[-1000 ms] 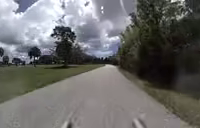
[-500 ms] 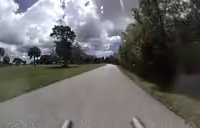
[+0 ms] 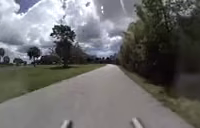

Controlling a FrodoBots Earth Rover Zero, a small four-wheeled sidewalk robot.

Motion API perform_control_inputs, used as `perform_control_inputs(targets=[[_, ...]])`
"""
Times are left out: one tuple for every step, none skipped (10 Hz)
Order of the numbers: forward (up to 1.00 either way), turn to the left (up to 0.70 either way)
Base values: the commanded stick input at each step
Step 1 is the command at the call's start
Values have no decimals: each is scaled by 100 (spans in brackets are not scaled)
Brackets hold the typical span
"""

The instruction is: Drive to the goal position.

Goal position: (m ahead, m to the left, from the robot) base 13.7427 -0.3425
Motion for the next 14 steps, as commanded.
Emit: perform_control_inputs(targets=[[70, 1], [70, 1], [70, 1], [70, 1], [70, 1], [70, 1], [70, 1], [70, 1], [70, 1], [70, 1], [70, 1], [70, 1], [70, 1], [70, 1]])
